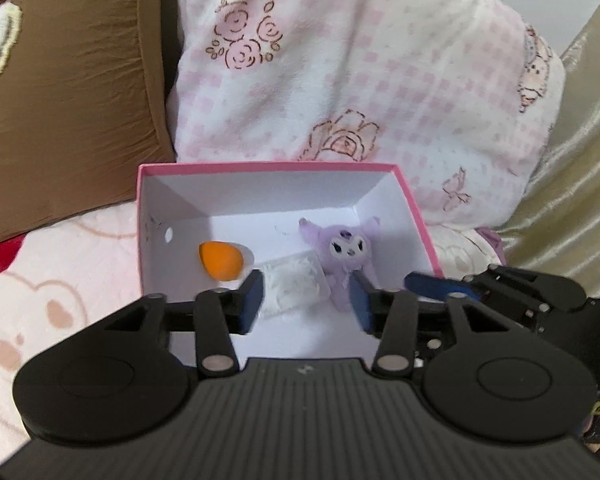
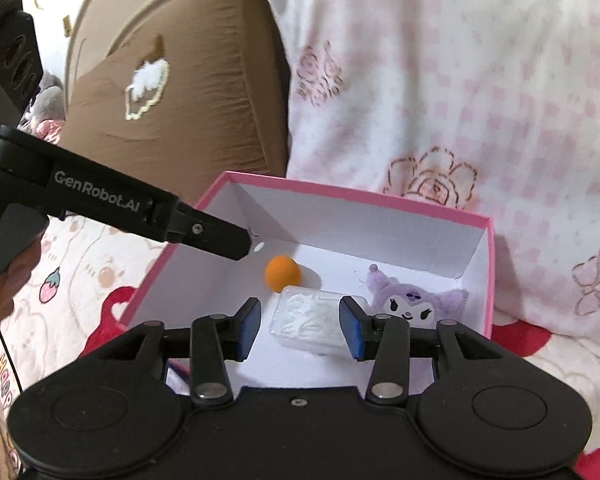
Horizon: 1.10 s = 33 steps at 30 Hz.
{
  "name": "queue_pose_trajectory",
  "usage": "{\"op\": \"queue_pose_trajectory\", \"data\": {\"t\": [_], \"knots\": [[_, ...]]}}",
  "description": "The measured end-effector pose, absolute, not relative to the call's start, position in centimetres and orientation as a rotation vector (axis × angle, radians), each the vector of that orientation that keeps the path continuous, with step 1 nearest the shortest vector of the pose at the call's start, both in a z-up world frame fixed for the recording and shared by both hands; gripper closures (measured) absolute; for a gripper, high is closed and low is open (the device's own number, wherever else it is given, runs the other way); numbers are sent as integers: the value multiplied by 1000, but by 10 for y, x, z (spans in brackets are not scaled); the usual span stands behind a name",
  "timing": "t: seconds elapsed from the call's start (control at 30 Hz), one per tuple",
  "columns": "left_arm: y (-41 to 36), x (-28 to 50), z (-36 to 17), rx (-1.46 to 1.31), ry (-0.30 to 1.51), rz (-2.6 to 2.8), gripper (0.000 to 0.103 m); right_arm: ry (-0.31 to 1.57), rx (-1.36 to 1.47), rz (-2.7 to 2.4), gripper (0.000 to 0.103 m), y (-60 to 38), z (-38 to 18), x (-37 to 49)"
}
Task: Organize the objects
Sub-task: 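Withdraw both tools up and out of the pink box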
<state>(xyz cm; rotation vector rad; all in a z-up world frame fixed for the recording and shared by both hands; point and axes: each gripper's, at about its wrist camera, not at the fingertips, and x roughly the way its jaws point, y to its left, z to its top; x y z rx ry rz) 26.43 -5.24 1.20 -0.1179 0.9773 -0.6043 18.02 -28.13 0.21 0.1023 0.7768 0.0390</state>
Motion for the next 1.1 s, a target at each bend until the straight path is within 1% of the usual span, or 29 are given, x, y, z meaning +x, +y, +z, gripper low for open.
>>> {"op": "queue_pose_trajectory", "data": {"t": [0.07,0.13,0.2,0.27,0.3,0.37,0.53,0.6,0.63,0.67,0.7,0.87,1.1], "knots": [[-47,254,19,-118,989,-598,39,767,87,37,48,-278,14,170],[-45,245,25,-102,997,-609,38,755,84,33,42,-275,25,158],[-41,234,31,-88,999,-609,30,739,68,20,25,-269,31,148],[-37,222,37,-74,997,-603,26,719,51,9,19,-262,39,136],[-34,216,39,-63,997,-602,24,713,45,4,19,-258,42,130],[-29,203,41,-37,1005,-606,23,712,38,6,17,-252,48,120],[-18,182,44,-15,1044,-613,22,720,8,15,13,-237,56,95],[-13,175,49,-17,1044,-618,22,723,-11,23,9,-231,59,86],[-11,172,52,-11,1040,-624,22,722,-25,23,9,-227,60,80],[-9,167,54,-1,1036,-630,19,724,-35,21,8,-224,60,76],[-8,164,56,10,1035,-631,17,727,-45,21,8,-221,61,71],[-4,144,56,61,1065,-648,11,775,-43,50,8,-211,63,47],[-2,118,41,86,1110,-708,8,843,6,105,8,-203,66,14]]}}
